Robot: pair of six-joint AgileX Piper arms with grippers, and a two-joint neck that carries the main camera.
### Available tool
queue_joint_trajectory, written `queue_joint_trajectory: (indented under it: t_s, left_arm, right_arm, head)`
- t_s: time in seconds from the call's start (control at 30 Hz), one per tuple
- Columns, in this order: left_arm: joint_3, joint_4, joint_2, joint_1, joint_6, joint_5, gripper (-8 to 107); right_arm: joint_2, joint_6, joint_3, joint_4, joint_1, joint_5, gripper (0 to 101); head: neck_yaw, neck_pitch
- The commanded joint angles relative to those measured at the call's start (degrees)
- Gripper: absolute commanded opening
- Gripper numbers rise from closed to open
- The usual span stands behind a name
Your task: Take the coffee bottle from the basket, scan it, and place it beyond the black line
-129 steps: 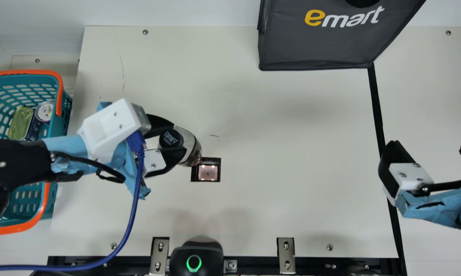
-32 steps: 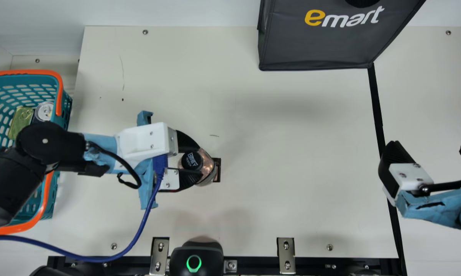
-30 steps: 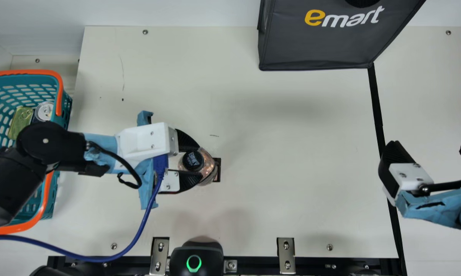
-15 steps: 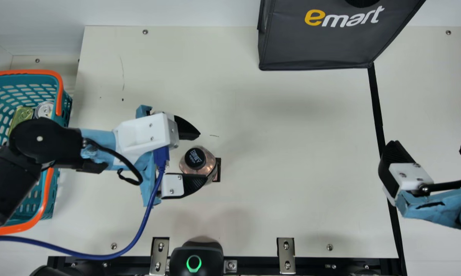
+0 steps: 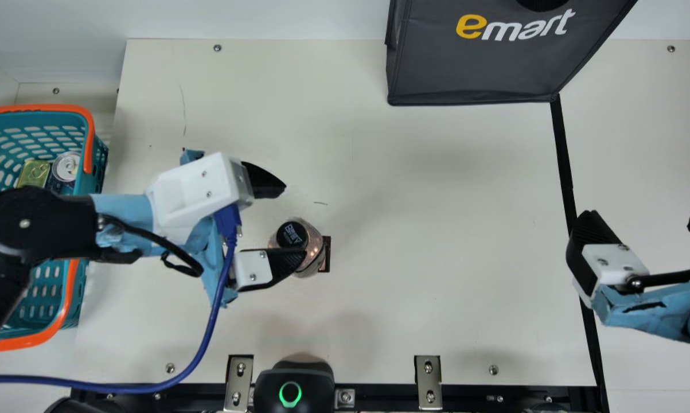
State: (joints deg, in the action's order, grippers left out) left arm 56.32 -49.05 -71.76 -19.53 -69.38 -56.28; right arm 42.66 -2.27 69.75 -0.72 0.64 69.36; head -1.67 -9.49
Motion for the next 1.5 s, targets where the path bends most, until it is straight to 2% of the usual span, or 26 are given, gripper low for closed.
queue_joint_trajectory:
  t_s: [0.0, 0.87, 1.47]
  left_arm:
    - [0.00, 0.72, 0.91, 0.04, 3.11, 1.02, 90]
    - [-5.37, 14.97, 13.33, 0.64, 24.26, 12.22, 90]
    - [-6.83, 23.78, 16.66, -7.36, 36.52, 16.37, 90]
  right_arm:
    - [0.00, 0.00, 0.00, 0.00, 0.00, 0.00, 91]
    - [0.00, 0.00, 0.00, 0.00, 0.00, 0.00, 91]
    - [0.00, 0.00, 0.00, -0.06, 0.00, 0.00, 91]
  head:
    - [0.09, 1.57]
    - [0.09, 1.57]
    - [0.09, 1.57]
